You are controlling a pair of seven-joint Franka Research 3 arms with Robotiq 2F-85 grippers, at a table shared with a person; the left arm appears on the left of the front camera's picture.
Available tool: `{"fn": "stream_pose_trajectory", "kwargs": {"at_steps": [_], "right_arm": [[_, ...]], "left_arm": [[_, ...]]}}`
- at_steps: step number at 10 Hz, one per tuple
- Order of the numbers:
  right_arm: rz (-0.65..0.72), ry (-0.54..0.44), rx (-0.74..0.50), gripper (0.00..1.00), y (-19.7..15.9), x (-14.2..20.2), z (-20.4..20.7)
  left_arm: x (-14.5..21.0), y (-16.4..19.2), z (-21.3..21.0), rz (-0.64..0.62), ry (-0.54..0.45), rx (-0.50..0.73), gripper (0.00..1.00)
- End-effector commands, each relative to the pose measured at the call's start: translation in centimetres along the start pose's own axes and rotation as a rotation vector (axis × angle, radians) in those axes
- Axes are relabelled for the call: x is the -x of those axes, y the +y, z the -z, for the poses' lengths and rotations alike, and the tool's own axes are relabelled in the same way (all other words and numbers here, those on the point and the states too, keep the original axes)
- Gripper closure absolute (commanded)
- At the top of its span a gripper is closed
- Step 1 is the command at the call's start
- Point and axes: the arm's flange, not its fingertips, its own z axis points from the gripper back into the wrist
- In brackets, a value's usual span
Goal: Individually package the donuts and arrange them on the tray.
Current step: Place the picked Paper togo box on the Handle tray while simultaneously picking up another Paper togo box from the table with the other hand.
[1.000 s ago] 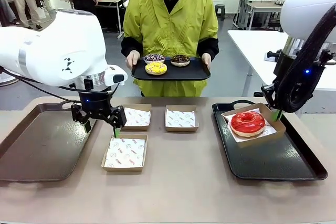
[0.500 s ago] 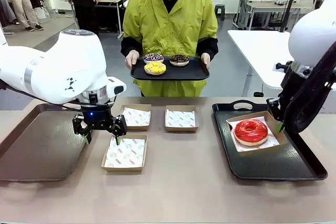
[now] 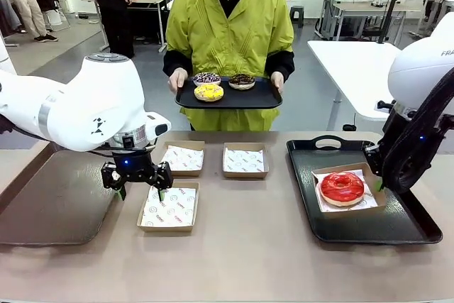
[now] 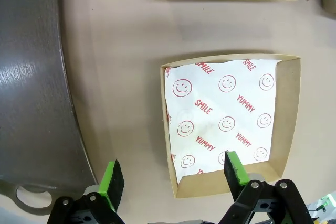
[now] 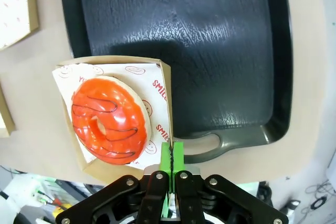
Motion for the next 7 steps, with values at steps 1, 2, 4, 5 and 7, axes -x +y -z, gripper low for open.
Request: {"fn": "stream_pose_trajectory", "kwargs": {"at_steps": [1,2,4,5,7], "right_arm": [[0.007,0.006,-0.016,0.99,0.1,-0.8,1.6],[-0.008,0.018,-0.026,0.99,0.0,-1.4,2.2],[-0.022,0.035,-0.027,0.99,0.1,-2.1,3.3],[-0.026,0.041,-0.018,0.99,0.2,-2.4,3.8],[-0.025,0.038,0.014,0.99,0.5,-2.9,4.6]], "left_arm": [[0.0,-0.3,0.5,-0.014,-0.031,-0.025,0.0],[-0.1,-0.4,0.7,-0.007,-0.028,-0.025,0.0],[-0.1,-0.6,0.9,-0.002,-0.024,-0.023,0.0],[-0.1,-0.7,1.0,0.001,-0.02,-0.024,0.0],[-0.2,-0.8,1.2,0.014,-0.016,-0.023,0.0]]}}
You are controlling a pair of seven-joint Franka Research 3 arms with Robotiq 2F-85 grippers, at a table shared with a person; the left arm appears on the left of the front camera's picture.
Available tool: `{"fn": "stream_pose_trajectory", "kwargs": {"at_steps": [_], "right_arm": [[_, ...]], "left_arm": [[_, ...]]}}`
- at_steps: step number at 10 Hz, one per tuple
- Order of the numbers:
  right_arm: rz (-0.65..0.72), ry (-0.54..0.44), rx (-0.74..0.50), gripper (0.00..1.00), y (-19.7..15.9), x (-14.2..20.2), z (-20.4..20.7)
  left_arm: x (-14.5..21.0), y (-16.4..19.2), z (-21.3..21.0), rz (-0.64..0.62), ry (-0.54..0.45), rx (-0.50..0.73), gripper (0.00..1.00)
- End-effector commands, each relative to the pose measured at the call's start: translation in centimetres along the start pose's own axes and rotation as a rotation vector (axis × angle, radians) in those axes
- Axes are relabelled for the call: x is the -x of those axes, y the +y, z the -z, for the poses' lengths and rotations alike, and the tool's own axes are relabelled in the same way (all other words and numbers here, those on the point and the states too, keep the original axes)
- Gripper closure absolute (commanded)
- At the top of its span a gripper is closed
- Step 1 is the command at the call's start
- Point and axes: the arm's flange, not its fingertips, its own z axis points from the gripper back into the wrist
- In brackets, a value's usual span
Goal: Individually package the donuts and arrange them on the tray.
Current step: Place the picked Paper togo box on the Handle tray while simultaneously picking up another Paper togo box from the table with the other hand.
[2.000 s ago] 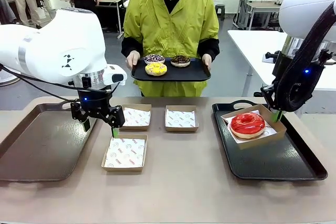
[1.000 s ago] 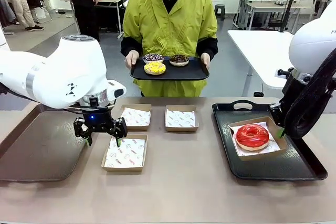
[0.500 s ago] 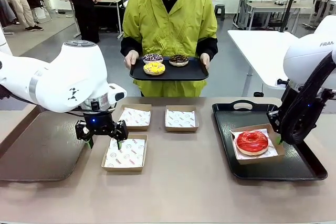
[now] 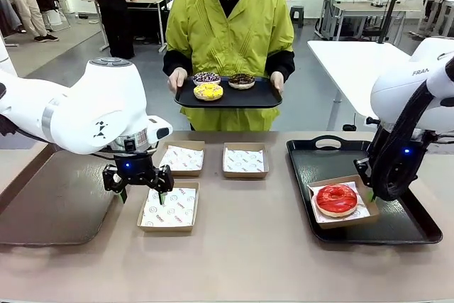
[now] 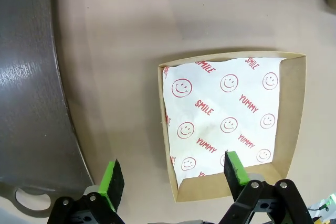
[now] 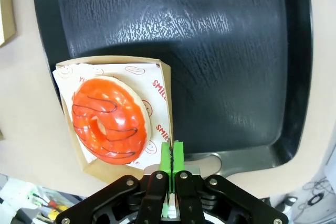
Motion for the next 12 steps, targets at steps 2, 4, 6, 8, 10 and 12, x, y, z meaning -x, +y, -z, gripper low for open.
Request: {"fn": "stream_pose_trajectory", "kwargs": {"at_steps": [2,4,6,8,10,12], "right_arm": [[-0.023,-0.016,0.016,0.99,0.9,-0.9,0.4],[-0.028,-0.015,0.027,0.99,1.2,-1.0,0.6],[-0.029,-0.013,0.026,0.99,1.2,-0.9,0.5],[-0.029,-0.009,0.025,0.99,1.2,-0.8,0.5],[-0.03,-0.008,0.02,0.96,1.1,-0.8,0.5],[-0.037,-0.002,0.007,0.38,1.1,-0.8,0.6]], "left_arm": [[-0.3,-0.7,0.5,0.004,-0.024,-0.013,0.0],[-0.3,-0.8,0.6,0.017,-0.026,-0.01,0.0],[-0.3,-0.9,0.8,0.02,-0.025,-0.009,0.0],[-0.5,-0.8,1.2,0.008,-0.014,-0.013,0.0],[-0.9,-0.9,1.9,-0.008,-0.016,-0.009,0.0],[-1.0,-0.9,2.1,0.003,-0.015,0.002,0.59]]}}
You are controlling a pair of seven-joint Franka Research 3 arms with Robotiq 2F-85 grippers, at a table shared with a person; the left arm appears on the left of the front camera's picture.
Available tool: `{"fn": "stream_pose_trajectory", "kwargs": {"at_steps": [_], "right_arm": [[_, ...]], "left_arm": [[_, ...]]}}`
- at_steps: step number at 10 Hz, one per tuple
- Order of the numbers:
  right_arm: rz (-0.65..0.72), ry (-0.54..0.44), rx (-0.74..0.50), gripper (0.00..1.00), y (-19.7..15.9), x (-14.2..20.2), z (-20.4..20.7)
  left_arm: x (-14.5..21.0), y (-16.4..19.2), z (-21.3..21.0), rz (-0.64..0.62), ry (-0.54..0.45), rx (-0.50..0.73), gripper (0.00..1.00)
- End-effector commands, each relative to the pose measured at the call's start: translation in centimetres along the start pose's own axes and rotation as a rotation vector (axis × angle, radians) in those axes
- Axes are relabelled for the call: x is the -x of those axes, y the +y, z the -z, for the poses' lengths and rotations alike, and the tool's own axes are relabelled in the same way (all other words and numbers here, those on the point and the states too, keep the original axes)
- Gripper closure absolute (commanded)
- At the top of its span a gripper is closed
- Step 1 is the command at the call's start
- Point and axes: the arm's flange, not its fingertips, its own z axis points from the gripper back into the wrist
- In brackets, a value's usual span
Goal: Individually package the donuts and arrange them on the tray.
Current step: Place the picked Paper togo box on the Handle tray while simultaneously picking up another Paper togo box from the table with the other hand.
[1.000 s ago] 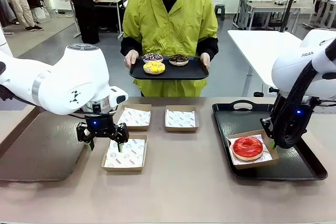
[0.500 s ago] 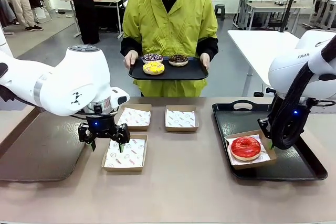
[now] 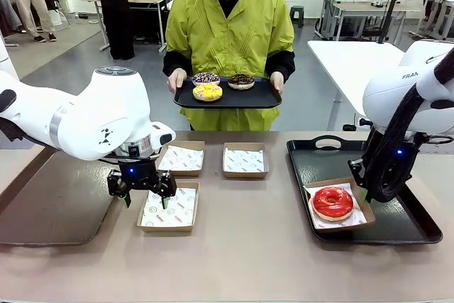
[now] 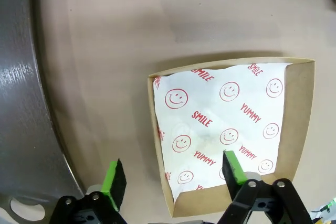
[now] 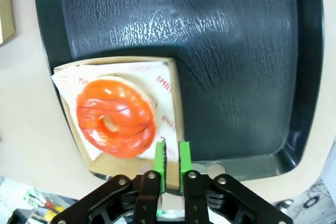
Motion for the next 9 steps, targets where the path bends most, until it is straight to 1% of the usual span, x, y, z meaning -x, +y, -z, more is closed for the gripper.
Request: {"fn": "stream_pose_trajectory", "kwargs": {"at_steps": [1,2,4,5,7,9], "right_arm": [[-0.012,-0.003,-0.008,0.18,0.07,-0.41,-0.1],[-0.009,-0.003,-0.011,0.0,0.04,-0.41,-0.1],[-0.004,0.001,-0.017,0.0,-0.02,-0.41,-0.12],[-0.003,0.001,-0.018,0.01,-0.01,-0.42,-0.14],[-0.001,0.006,-0.021,0.0,-0.12,-0.42,-0.21],[-0.001,0.009,-0.026,0.0,-0.15,-0.43,-0.23]], "left_arm": [[-0.57,-0.48,0.03,-0.013,-0.029,0.001,0.59],[-0.57,-0.48,-0.16,-0.014,-0.032,0.001,1.0],[-0.54,-0.53,-0.29,-0.017,-0.032,0.001,1.0],[-0.58,-0.51,-0.39,-0.018,-0.031,0.003,0.84],[-0.63,-0.53,-0.53,-0.019,-0.028,0.003,1.0],[-0.64,-0.54,-0.58,-0.02,-0.024,0.005,1.0]]}}
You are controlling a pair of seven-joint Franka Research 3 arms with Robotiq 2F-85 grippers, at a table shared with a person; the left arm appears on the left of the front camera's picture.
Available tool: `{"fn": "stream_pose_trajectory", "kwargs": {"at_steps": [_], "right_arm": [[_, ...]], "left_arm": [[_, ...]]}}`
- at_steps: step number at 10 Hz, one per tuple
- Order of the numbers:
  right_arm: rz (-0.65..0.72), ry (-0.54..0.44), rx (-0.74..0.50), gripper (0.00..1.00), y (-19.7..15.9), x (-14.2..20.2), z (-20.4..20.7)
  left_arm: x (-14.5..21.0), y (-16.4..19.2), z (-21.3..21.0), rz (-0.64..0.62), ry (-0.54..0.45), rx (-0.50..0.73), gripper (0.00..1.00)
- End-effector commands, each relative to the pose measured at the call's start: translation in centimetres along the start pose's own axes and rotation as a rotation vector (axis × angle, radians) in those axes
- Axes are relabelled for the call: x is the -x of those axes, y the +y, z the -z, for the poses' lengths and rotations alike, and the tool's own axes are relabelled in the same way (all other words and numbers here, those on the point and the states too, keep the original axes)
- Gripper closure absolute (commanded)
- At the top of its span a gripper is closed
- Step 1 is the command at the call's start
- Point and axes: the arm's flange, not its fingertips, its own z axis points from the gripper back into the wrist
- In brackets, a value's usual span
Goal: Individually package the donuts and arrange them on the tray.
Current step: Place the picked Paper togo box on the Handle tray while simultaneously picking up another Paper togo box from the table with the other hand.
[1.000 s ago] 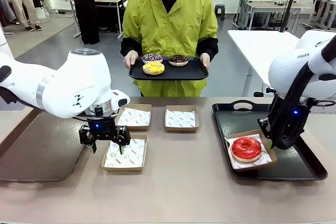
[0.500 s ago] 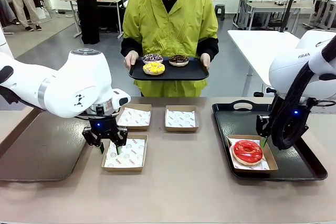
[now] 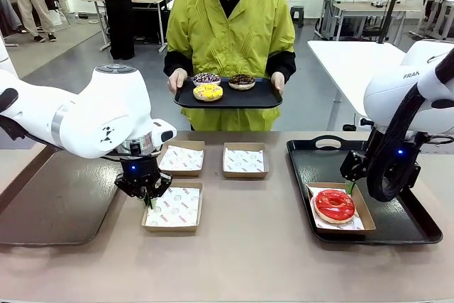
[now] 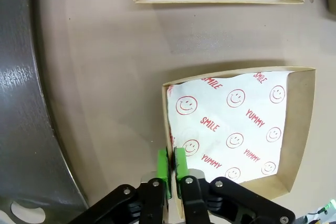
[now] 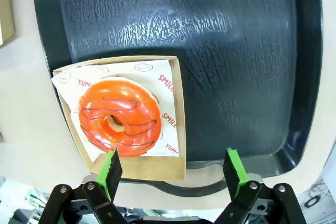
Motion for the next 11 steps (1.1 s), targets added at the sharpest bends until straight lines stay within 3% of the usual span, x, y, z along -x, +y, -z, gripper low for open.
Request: {"fn": "stream_pose_trajectory", "kwargs": {"at_steps": [1,4,5,7,9,11], "right_arm": [[-0.006,0.009,-0.026,0.0,0.0,-0.4,-0.2],[-0.014,0.005,-0.046,0.0,-0.1,0.0,-0.7],[-0.033,0.016,-0.087,0.0,-0.2,0.5,-1.9],[-0.171,0.047,-0.41,0.0,-2.6,2.6,-7.7],[-0.156,-0.013,-0.621,0.0,-8.0,3.5,-12.8],[-0.145,-0.022,-0.801,0.0,-12.1,3.4,-14.5]], "left_arm": [[-0.2,-0.4,-0.2,-0.02,-0.005,-0.005,1.0],[-0.2,-0.2,-0.6,-0.021,-0.002,-0.002,1.0],[-0.1,0.0,-1.7,0.031,0.003,-0.009,1.0],[0.0,1.3,-7.3,0.07,0.009,0.024,1.0],[-1.1,1.8,-13.2,0.075,-0.023,-0.004,1.0],[-3.3,1.8,-17.3,0.054,-0.033,0.001,1.0]]}}
